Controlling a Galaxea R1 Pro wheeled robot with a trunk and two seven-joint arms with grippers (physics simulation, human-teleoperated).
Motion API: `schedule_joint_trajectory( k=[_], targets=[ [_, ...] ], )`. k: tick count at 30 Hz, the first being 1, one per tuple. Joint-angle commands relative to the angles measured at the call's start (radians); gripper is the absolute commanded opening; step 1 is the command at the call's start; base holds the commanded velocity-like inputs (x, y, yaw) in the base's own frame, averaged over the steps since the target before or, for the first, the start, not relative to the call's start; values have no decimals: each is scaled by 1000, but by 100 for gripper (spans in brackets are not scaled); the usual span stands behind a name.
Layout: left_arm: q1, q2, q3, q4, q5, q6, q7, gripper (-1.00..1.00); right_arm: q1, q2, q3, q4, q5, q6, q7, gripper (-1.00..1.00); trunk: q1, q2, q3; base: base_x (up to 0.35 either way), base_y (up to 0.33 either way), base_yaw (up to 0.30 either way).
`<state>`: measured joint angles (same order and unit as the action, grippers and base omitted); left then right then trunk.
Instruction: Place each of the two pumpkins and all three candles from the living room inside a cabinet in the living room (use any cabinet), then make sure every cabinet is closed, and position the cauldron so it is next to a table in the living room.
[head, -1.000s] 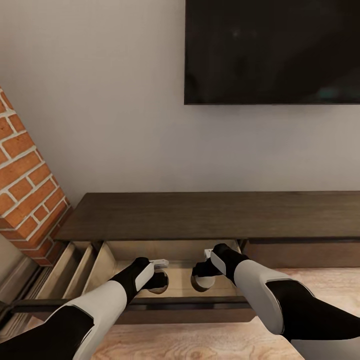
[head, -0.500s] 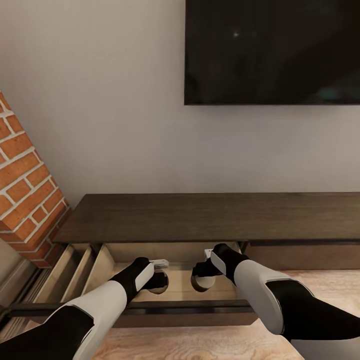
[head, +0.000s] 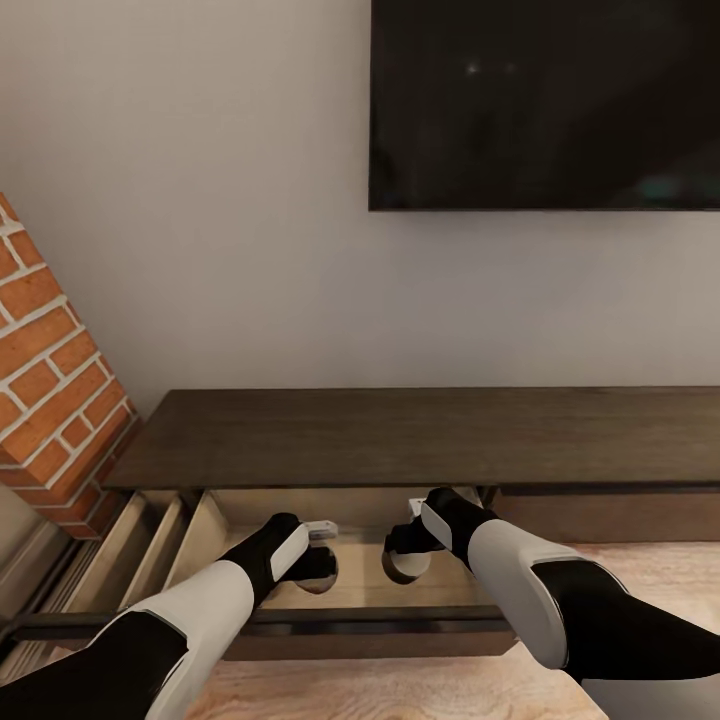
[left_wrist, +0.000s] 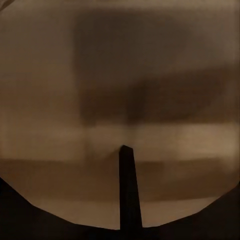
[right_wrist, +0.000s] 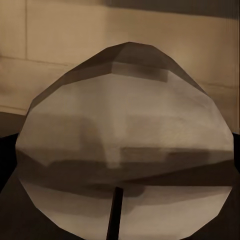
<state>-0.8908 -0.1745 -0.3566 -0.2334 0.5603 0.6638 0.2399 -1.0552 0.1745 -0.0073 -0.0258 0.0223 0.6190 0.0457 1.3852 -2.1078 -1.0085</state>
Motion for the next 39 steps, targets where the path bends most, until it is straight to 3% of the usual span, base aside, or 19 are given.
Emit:
schedule_joint_trajectory(
  k=[1, 18, 39],
  targets=[
    [0, 0, -4, -1, 10, 3, 9, -100, 0, 0, 0, -2, 2, 5, 2, -100, 0, 0, -1, 259, 0, 0],
    [0, 0, -5, -6, 10, 1, 9, -100, 0, 0, 0, -2, 2, 5, 2, -100, 0, 0, -1, 65, 0, 0],
    [0, 0, -4, -4, 10, 0, 9, -100, 0, 0, 0, -2, 2, 5, 2, -100, 81, -147, -67, 0, 0, 0]
  ],
)
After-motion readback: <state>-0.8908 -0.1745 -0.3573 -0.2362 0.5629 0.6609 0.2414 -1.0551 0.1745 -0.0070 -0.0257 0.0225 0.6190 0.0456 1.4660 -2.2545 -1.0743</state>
